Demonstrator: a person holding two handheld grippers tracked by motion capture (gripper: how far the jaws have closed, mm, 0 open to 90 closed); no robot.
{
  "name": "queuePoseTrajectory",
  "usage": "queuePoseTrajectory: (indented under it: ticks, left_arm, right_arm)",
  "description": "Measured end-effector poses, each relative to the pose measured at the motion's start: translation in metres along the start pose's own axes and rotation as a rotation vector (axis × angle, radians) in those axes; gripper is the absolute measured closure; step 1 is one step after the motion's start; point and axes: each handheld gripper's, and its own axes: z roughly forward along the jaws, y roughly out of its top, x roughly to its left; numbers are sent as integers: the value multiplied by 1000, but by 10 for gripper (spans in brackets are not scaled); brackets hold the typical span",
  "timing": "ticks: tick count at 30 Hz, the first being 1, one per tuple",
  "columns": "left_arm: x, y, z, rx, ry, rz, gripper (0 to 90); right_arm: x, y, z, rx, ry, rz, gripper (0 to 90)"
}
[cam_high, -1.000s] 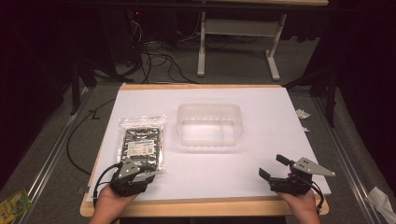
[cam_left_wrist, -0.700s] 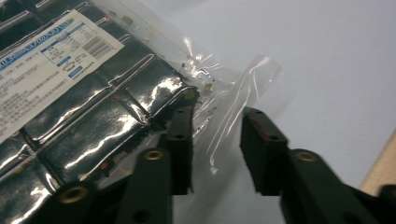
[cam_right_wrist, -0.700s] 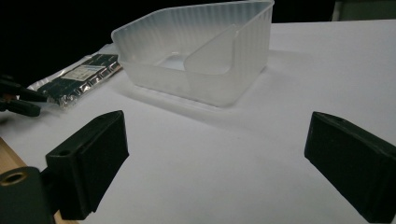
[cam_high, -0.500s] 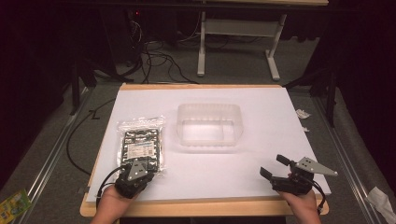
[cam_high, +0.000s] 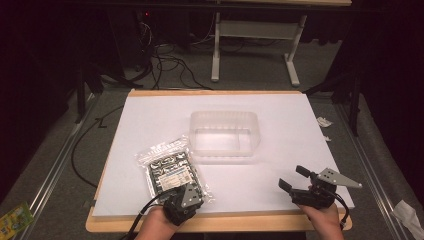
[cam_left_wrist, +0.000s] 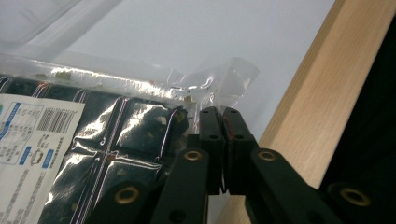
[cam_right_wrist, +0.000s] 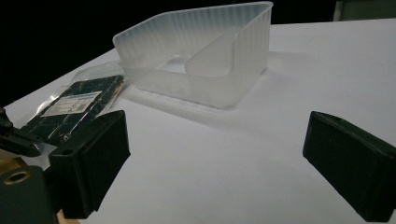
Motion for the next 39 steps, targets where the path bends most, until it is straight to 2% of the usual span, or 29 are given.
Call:
queuePoseTrajectory:
  ticks: [1,2,3,5,8,10,12,13,16,18,21,24,25,27,30,31,32,33,34,37,38,39]
  left_arm:
    - [0,0,0,0,0,0,825]
    - [6,-1,-5,-47,-48,-47,825]
    - [9,-1,-9,-68,-52,-62,708]
    - [19,-5,-21,-136,-43,-99,648]
    - [42,-16,-38,-220,34,-172,566]
    - [59,-26,-46,-249,124,-224,524]
    - [75,-36,-50,-257,191,-276,510]
    - [87,-43,-53,-259,235,-317,501]
    - [112,-55,-58,-258,319,-406,453]
    - [127,-61,-59,-254,364,-452,418]
    - [150,-70,-59,-240,399,-526,357]
    - [170,-78,-59,-242,410,-605,319]
    - [178,-81,-59,-251,400,-637,316]
    - [189,-83,-58,-249,389,-674,313]
    - [198,-85,-54,-252,358,-692,313]
    - [204,-88,-51,-250,335,-709,315]
    - [204,-88,-51,-250,335,-709,323]
    - [210,-90,-49,-233,288,-738,323]
    - [210,-90,-49,-233,288,-738,320]
    - [214,-91,-49,-249,239,-754,384]
    - [214,-91,-49,-249,239,-754,416]
    - [215,-94,-50,-261,190,-764,464]
  right_arm:
    - [0,0,0,0,0,0,70]
    - [0,0,0,1,0,1,70]
    - [-1,0,0,-2,2,0,70]
    - [-1,0,-1,-3,0,2,71]
    - [-1,0,-1,-5,-2,0,72]
    - [0,0,0,-3,-1,1,72]
    - [0,0,1,-2,3,-3,73]
    - [1,0,1,-1,4,-3,73]
    - [1,0,1,2,4,-3,74]
    - [0,0,1,2,5,-2,74]
    - [0,0,2,6,7,-3,75]
    - [0,0,3,8,10,-7,76]
    - [1,0,3,10,12,-8,76]
    - [1,-1,4,16,12,-10,76]
    - [1,-1,5,17,12,-8,78]
    - [1,-2,5,19,11,-7,79]
    - [0,-2,5,24,12,-4,80]
    - [0,-2,5,25,13,-3,80]
    - [0,-2,5,25,13,-3,80]
    - [1,-3,6,30,14,-3,81]
    - [1,-3,6,30,14,-3,81]
    - [1,-3,7,28,14,-3,83]
